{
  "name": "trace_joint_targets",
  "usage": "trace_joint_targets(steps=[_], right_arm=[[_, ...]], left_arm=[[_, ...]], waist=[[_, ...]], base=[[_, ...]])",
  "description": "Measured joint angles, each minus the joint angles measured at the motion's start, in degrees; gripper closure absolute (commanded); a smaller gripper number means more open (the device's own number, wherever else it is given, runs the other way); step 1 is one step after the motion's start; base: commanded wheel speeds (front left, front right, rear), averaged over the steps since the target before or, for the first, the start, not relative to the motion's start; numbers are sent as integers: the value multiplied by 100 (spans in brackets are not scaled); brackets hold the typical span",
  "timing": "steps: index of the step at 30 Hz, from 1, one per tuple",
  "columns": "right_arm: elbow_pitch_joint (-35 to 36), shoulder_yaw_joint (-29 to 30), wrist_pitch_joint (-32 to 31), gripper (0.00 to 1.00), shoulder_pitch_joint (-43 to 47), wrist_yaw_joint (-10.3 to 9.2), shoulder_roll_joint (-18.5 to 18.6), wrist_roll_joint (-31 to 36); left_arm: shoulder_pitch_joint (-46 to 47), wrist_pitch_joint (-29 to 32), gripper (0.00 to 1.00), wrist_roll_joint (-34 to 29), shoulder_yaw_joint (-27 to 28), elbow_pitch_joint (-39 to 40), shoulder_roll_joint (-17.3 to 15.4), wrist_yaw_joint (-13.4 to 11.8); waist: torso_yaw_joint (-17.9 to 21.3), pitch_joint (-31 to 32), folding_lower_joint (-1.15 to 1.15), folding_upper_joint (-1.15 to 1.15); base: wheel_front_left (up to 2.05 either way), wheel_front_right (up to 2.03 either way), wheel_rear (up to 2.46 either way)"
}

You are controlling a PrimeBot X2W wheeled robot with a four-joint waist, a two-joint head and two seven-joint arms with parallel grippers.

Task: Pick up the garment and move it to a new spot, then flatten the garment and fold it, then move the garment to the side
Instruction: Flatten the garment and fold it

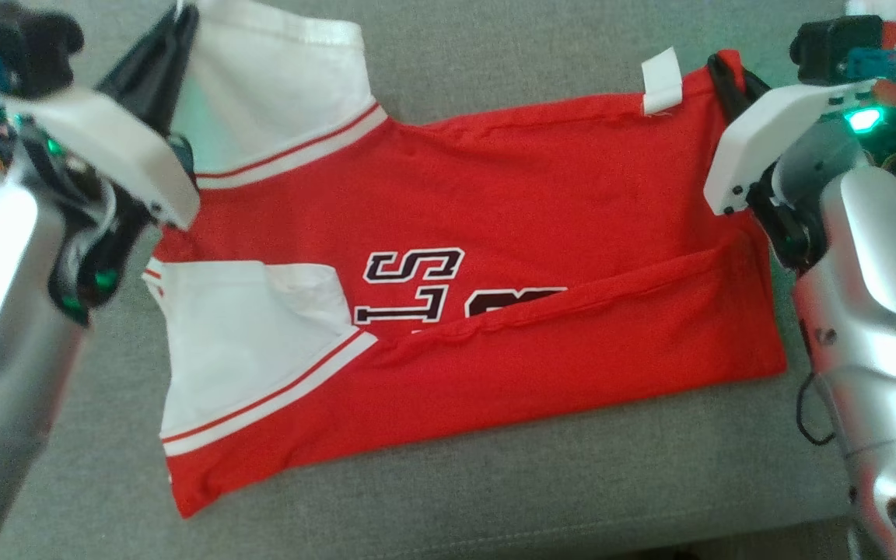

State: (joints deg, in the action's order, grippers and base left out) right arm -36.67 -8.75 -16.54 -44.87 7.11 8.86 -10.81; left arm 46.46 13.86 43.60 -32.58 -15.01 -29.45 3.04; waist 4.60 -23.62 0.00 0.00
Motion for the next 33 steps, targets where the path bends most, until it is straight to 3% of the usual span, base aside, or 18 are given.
trace_joint_targets(steps=[6,15,26,27,29,30,31,32,33], right_arm=[[302,-124,369,100,700,0,241,-287],[862,116,655,100,1822,0,285,-382],[1385,478,679,100,2627,0,225,-279],[1419,501,679,93,2707,0,202,-279],[1445,545,679,64,2857,0,155,-272],[1461,571,679,33,2931,0,131,-261],[1468,616,693,0,2997,0,97,-219],[1477,670,734,0,3062,0,62,-182],[1482,721,758,0,3117,0,33,-170]], left_arm=[[-1056,-244,100,221,89,727,-113,-175],[-2743,-610,100,449,149,1713,-342,-692],[-3799,-1028,100,553,87,1970,-225,-918],[-3874,-1063,100,572,78,1964,-221,-940],[-4002,-1102,100,590,25,1912,-204,-957],[-4044,-1136,100,587,-25,1867,-191,-956],[-4086,-1172,73,581,-73,1817,-168,-954],[-4121,-1209,0,573,-103,1757,-123,-954],[-4151,-1250,0,573,-119,1702,-74,-957]], waist=[[-109,406,0,0],[-321,934,-1,0],[-500,1275,-1,0],[-502,1300,0,0],[-501,1349,0,0],[-500,1370,0,0],[-499,1394,0,0],[-496,1418,0,0],[-492,1442,0,0]], base=[[0,0,0],[0,0,0],[0,0,0],[0,0,0],[0,0,0],[0,0,0],[0,0,0],[0,0,0],[0,0,0]])
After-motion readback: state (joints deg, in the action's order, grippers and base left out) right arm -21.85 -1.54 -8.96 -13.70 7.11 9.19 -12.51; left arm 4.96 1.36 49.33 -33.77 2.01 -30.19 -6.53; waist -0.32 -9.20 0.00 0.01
